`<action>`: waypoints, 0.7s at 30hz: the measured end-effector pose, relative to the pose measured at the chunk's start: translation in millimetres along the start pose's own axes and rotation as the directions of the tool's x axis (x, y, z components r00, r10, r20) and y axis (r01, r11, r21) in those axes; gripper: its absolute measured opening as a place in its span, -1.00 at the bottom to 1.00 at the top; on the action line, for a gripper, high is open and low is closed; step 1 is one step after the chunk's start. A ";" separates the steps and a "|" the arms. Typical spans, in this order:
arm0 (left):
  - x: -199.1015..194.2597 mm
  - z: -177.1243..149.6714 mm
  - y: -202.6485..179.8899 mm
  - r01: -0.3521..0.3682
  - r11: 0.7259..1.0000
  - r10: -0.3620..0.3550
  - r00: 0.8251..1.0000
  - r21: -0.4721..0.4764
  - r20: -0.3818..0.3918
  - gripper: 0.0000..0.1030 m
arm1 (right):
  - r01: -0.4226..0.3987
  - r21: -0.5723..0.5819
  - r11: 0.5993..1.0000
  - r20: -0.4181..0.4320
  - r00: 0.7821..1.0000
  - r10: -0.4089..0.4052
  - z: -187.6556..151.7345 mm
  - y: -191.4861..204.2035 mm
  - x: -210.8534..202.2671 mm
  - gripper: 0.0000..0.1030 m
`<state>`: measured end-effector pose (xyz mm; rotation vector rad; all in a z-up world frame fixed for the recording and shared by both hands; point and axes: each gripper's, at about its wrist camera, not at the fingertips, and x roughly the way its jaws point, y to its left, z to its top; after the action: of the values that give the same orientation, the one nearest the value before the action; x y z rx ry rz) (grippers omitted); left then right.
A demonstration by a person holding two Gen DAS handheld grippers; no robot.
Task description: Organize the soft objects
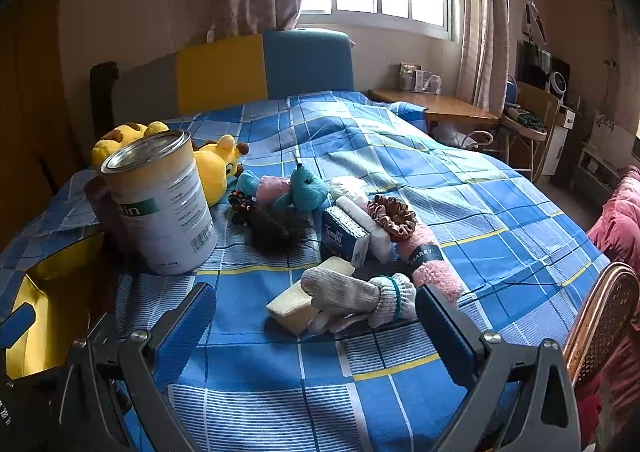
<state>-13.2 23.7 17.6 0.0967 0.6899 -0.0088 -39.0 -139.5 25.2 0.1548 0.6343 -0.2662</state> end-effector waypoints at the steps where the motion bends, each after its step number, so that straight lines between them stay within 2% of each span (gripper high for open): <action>1: -0.6 -0.2 0.4 -0.001 1.000 0.001 1.000 0.000 0.001 0.99 | -0.003 0.000 1.000 0.002 1.000 0.003 0.1 0.1 -0.5 0.98; 21: -4.3 -4.0 0.5 0.014 1.000 -0.014 1.000 -0.001 0.000 0.99 | 0.001 0.010 1.000 0.022 1.000 -0.001 8.4 -9.4 -3.5 0.98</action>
<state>-19.0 24.4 17.3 0.0912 0.6903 -0.0222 -39.8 -149.7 33.4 0.1612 0.6115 -0.2715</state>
